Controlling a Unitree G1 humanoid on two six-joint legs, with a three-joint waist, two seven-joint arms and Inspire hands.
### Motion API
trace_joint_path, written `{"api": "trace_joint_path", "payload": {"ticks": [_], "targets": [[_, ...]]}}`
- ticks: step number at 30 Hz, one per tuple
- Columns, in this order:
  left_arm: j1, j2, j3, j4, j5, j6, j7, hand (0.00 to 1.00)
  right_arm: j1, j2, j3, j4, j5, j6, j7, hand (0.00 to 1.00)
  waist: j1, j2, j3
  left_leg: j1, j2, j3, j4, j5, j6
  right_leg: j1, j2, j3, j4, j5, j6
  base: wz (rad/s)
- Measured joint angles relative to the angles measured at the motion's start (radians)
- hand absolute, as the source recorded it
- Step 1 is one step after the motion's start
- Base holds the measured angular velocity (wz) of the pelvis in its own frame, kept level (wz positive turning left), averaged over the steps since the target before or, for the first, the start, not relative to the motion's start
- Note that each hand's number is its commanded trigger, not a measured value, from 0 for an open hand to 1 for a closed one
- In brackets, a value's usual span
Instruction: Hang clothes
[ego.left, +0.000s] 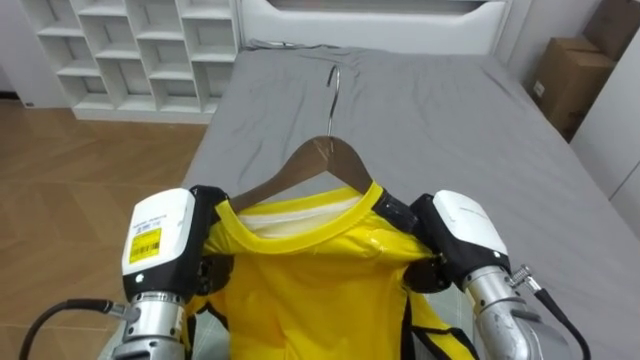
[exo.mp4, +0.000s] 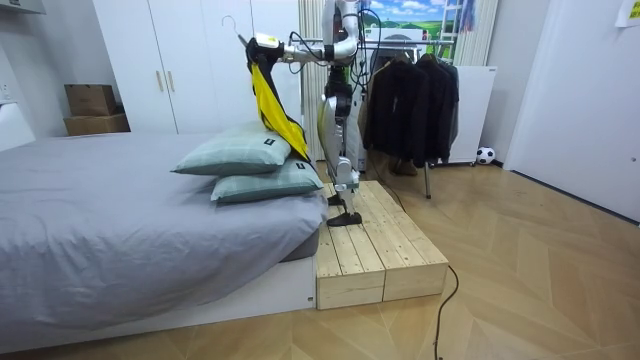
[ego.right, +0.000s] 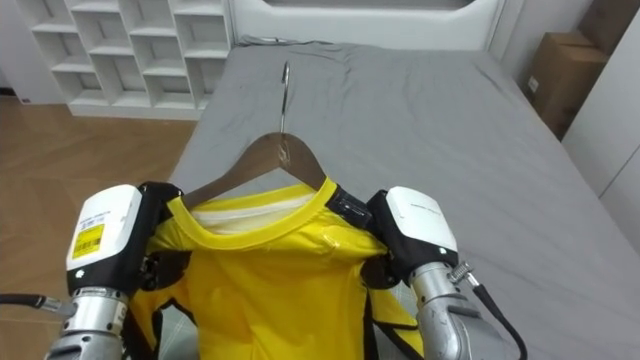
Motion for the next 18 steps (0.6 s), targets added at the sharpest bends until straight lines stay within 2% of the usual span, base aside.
{"api": "trace_joint_path", "payload": {"ticks": [4, 7, 11, 18], "targets": [[-0.002, -0.035, -0.001, 0.0, -0.036, -0.009, -0.001, 0.0, 0.0, 0.004, 0.009, 0.001, -0.011, 0.001, 0.005, 1.0, 0.002, -0.001, -0.0005, 0.001, 0.0, 0.0, 0.0, 0.0, 0.0, 0.0, 0.0, 0.001, 0.0, 0.0, 0.0, 0.0], [-0.003, -0.048, -0.01, 0.0, -0.062, -0.021, -0.002, 0.0, 0.0, 0.008, 0.014, 0.001, -0.023, 0.001, 0.022, 1.0, 0.004, -0.001, -0.0006, 0.001, 0.0, 0.001, 0.001, 0.0, 0.0, 0.0, 0.0, 0.002, 0.0, 0.0, 0.0, 0.0], [-0.003, -0.048, -0.033, -0.001, -0.098, -0.035, -0.002, 0.0, 0.0, 0.011, 0.015, 0.004, -0.025, 0.0, 0.034, 1.0, 0.004, -0.002, -0.0011, 0.002, 0.0, 0.001, 0.0, 0.0, 0.0, 0.0, 0.0, 0.001, 0.001, 0.0, 0.0, 0.0], [-0.003, -0.046, -0.041, -0.001, -0.132, -0.036, -0.01, 0.0, 0.001, 0.011, 0.013, 0.004, -0.027, 0.0, 0.039, 1.0, 0.002, -0.006, -0.0029, 0.004, 0.0, 0.001, -0.001, 0.0, 0.0, 0.002, 0.0, 0.001, 0.001, 0.0, 0.0, 0.0]]}}
